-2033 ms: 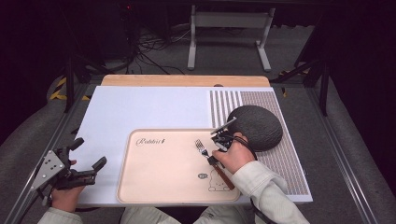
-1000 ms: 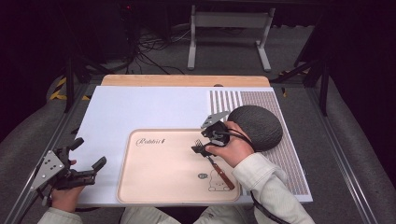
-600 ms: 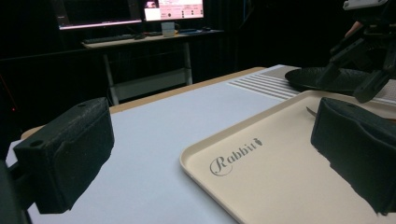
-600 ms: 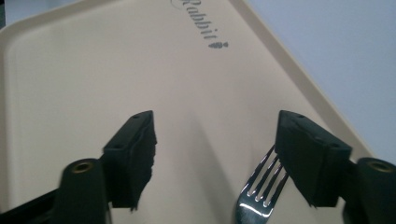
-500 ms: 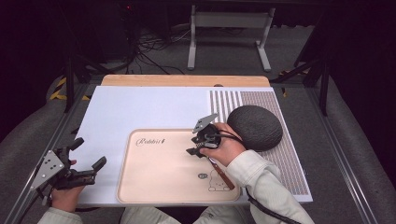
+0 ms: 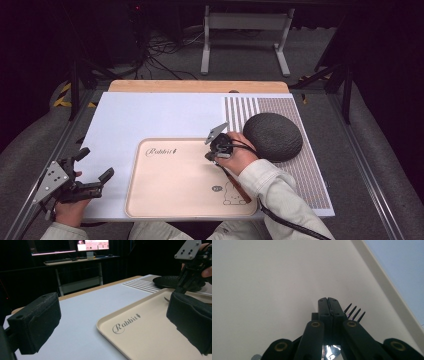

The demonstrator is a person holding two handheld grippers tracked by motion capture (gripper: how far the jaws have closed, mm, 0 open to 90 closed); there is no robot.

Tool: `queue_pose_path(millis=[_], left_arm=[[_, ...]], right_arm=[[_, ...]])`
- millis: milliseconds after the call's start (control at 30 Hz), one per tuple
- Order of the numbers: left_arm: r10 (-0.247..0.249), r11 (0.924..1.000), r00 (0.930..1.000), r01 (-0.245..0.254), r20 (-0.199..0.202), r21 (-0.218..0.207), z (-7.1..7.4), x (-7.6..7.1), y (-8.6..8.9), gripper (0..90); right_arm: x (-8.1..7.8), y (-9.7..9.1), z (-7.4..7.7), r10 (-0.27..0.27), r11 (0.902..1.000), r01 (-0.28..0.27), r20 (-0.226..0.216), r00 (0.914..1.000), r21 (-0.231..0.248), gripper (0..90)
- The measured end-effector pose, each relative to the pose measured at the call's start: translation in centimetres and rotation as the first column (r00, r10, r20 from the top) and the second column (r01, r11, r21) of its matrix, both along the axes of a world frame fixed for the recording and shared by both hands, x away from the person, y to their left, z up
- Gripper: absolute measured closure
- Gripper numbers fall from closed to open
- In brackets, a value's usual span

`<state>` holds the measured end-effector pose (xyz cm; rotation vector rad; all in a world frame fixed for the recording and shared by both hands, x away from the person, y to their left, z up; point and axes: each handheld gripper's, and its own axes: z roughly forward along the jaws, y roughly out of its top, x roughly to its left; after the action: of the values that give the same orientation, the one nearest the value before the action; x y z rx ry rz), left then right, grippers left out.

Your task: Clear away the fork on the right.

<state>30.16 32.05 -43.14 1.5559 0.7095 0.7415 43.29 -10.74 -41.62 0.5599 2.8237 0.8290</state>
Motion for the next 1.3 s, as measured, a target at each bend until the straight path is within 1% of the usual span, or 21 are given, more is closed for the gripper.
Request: queue_pose_path(millis=[200,267,600,700,1033,1100,1200,1300], left_arm=[[-0.001,1.0000,1.0000,0.001,-0.001,0.002,0.0,0.0,0.0,0.1],[-0.002,1.0000,1.0000,0.002,-0.001,0.004,0.0,0.0,0.0,0.1],[-0.002,1.0000,1.0000,0.002,0.000,0.005,0.0,0.0,0.0,0.1],[-0.002,1.0000,1.0000,0.002,-0.001,0.006,0.0,0.0,0.0,0.1],[-0.001,1.0000,1.0000,0.001,0.001,0.003,0.0,0.0,0.0,0.1],[-0.003,1.0000,1.0000,0.003,0.000,0.004,0.0,0.0,0.0,0.1],[-0.002,1.0000,1.0000,0.002,-0.001,0.006,0.0,0.0,0.0,0.1],[-0.002,1.0000,1.0000,0.002,0.000,0.005,0.0,0.0,0.0,0.1]], right_arm=[[0.3,0.0,-0.7,-0.011,0.9999,0.011,0.000,0.9999,-0.004,90.0],[0.4,0.1,-0.9,-0.005,1.0000,0.005,0.001,1.0000,-0.006,90.0],[0.5,0.4,-1.2,-0.007,0.9997,0.007,0.003,1.0000,-0.023,90.0],[0.6,0.4,-1.3,-0.007,0.9995,0.008,0.012,0.9999,-0.030,90.0],[1.0,0.1,-1.3,-0.043,0.9983,0.044,0.021,0.9988,-0.037,90.0],[1.2,-0.1,-1.3,-0.048,0.9980,0.049,0.017,0.9987,-0.039,90.0],[1.4,-0.3,-1.5,-0.073,0.9958,0.074,0.026,0.9970,-0.054,90.0],[1.6,-0.7,-1.6,-0.091,0.9945,0.092,0.018,0.9957,-0.051,90.0]])
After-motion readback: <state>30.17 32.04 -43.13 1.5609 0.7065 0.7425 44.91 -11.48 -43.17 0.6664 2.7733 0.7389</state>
